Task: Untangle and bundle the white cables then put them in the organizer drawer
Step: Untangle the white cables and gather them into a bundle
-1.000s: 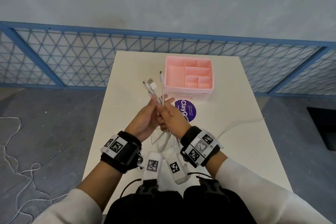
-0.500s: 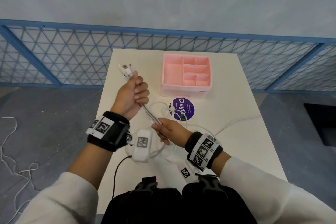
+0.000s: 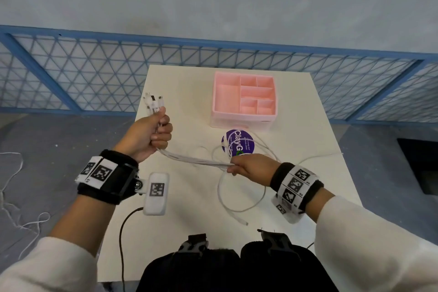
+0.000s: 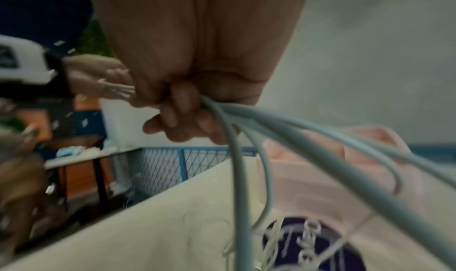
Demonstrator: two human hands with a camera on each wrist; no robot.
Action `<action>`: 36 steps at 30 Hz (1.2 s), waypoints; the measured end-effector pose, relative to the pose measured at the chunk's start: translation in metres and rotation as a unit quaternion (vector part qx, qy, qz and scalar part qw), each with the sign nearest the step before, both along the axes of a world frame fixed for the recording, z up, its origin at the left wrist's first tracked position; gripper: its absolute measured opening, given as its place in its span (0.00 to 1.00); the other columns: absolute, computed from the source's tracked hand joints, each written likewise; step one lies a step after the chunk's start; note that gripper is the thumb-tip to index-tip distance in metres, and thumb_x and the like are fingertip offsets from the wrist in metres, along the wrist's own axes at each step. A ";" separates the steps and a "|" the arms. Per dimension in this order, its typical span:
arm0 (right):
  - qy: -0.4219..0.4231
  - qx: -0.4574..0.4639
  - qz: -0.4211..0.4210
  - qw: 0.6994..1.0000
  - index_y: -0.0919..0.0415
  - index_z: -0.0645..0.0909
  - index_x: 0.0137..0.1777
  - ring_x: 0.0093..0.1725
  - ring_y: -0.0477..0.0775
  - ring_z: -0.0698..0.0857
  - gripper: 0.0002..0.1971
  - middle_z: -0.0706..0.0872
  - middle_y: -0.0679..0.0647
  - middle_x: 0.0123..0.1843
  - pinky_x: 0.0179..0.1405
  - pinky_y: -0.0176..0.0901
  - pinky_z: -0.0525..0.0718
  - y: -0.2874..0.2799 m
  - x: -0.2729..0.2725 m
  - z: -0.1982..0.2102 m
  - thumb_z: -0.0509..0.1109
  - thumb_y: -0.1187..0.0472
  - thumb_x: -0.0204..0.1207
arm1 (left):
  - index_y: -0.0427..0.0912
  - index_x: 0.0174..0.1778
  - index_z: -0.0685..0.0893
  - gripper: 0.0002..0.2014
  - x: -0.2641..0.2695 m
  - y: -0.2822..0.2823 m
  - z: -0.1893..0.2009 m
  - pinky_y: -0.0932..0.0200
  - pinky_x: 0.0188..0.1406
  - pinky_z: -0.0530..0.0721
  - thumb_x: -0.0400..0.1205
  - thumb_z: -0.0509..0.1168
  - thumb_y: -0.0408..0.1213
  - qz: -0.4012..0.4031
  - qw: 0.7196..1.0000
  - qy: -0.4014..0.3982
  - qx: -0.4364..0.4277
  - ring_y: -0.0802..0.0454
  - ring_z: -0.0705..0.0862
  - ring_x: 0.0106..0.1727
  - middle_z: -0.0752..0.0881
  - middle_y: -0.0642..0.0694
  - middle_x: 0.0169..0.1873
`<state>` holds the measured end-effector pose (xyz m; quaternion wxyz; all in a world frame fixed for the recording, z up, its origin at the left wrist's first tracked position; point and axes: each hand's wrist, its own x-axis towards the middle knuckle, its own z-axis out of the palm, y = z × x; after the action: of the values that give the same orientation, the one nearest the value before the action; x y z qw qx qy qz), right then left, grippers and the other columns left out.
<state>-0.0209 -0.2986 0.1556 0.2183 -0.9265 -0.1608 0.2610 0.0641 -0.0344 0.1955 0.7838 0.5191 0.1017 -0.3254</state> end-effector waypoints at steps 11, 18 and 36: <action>-0.164 -0.235 0.247 0.926 0.62 0.80 0.55 0.48 0.64 0.86 0.11 0.88 0.60 0.49 0.37 0.46 0.71 0.054 0.028 0.037 0.57 0.61 0.82 | 0.31 0.36 0.84 0.15 -0.039 -0.067 -0.039 0.54 0.51 0.83 0.81 0.61 0.40 -0.211 0.925 -0.054 0.311 0.40 0.86 0.40 0.88 0.35 0.36; -0.141 -0.159 0.223 0.951 0.59 0.79 0.44 0.38 0.57 0.79 0.11 0.87 0.56 0.42 0.37 0.44 0.70 0.046 0.040 0.051 0.60 0.54 0.79 | 0.41 0.32 0.76 0.30 -0.071 -0.079 -0.043 0.56 0.31 0.85 0.82 0.46 0.63 -0.139 0.986 0.067 0.065 0.55 0.71 0.16 0.63 0.55 0.11; -0.057 -0.044 0.113 0.991 0.58 0.75 0.45 0.37 0.58 0.79 0.12 0.81 0.55 0.36 0.36 0.43 0.74 0.000 0.053 0.055 0.61 0.49 0.79 | 0.48 0.21 0.65 0.21 -0.062 -0.024 -0.013 0.70 0.15 0.57 0.74 0.64 0.52 -0.261 0.952 -0.033 0.158 0.59 0.55 0.13 0.60 0.53 0.13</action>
<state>0.0326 -0.2981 0.2104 0.1374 -0.9245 -0.2647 0.2376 0.0023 -0.0581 0.1821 0.5823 0.6553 -0.0130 -0.4809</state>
